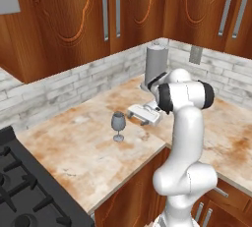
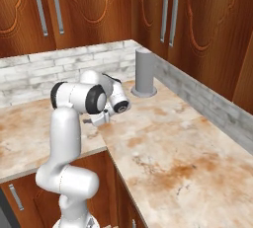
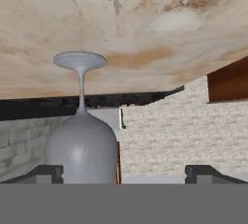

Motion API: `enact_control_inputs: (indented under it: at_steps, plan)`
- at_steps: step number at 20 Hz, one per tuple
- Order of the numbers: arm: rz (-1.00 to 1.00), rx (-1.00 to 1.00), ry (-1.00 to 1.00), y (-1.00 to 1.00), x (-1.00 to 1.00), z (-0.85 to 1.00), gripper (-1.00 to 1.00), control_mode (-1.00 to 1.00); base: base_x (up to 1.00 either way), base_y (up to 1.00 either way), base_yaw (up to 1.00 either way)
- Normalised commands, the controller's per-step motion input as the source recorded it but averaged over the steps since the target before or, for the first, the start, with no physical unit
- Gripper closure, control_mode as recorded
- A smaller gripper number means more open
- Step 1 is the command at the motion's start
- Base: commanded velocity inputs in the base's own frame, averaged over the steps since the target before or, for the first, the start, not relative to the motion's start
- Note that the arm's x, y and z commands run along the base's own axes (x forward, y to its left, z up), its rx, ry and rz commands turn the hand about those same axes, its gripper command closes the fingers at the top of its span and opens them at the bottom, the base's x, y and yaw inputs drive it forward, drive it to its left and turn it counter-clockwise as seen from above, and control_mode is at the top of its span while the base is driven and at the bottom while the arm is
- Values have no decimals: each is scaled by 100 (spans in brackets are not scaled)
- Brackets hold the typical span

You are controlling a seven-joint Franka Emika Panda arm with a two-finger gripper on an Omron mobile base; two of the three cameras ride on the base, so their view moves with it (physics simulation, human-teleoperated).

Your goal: Retrieve the wine glasses from the counter and place one next to each plate.

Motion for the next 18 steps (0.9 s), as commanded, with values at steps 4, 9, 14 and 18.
enact_control_inputs:
  at_steps: [4,9,14,18]
  plan:
    - [0,-10,-6,5,0,-10,-100,-100,0,0,0]
    - [0,-4,-4,0,0,-3,-100,-100,0,0,0]
    - [-2,0,0,0,24,-3,-100,-100,0,0,0]
    - [-3,0,0,0,35,-9,-100,-100,0,0,0]
